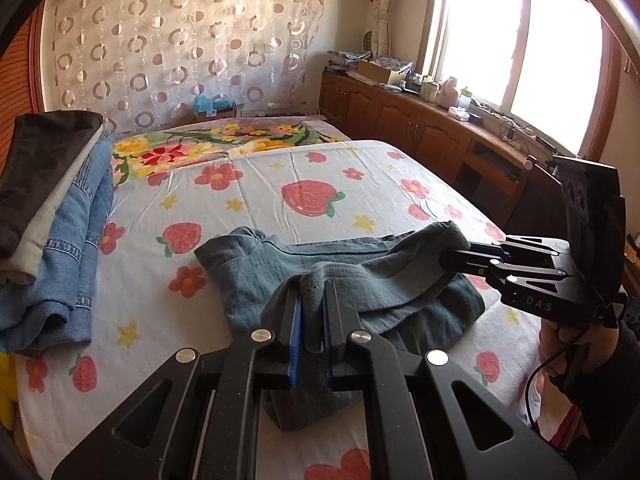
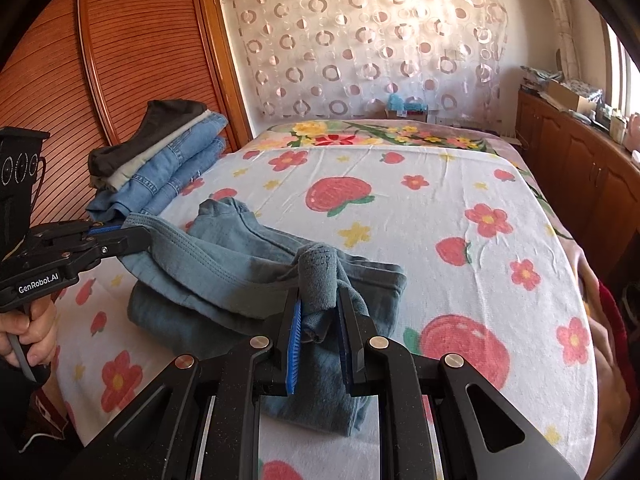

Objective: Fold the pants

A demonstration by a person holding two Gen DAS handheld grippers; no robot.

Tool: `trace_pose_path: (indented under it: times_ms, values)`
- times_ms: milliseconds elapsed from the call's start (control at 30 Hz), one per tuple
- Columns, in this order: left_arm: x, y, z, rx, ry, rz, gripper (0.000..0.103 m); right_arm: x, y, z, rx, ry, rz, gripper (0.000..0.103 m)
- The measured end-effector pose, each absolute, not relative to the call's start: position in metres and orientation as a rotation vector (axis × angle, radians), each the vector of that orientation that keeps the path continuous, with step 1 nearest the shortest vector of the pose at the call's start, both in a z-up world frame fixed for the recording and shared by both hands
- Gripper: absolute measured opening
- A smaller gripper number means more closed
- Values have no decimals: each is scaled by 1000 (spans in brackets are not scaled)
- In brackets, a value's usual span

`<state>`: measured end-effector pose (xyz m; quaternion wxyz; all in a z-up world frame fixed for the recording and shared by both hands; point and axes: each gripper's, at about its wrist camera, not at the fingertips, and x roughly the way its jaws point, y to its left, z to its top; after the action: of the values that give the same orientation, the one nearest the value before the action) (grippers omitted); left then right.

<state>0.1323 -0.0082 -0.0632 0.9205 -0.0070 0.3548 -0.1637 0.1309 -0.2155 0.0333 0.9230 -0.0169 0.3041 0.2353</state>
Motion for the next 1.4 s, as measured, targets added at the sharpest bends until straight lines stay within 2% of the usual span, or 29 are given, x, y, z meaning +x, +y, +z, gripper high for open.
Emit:
trace_pose_path:
  times_ms: [367,533,633,667,733,800,1233,1400]
  values:
    - [146,-3,-61,-59,715,-324,10,143,-216,32,29,609,483,16]
    - [146,-3,-70,-50,738,-311,15,143,-215,26,14,623,475,16]
    - [140,-2,-67,-44,705,-309,35,144,-217,29,21,622,475,16]
    - [138,-2,-66,-45,695,-319,47,144,-217,30,24,623,476,18]
    - [134,-2,-65,-47,701,-347,57,143,-218,32,28,619,480,22]
    - [132,-2,-67,-41,706,-347,78,142,-219,34,22,611,480,24]
    - [125,1,-94,29,763,-303,79,121,-232,33,-35,610,473,40]
    - [138,7,-103,36,806,-276,79,132,-226,22,-90,674,482,40]
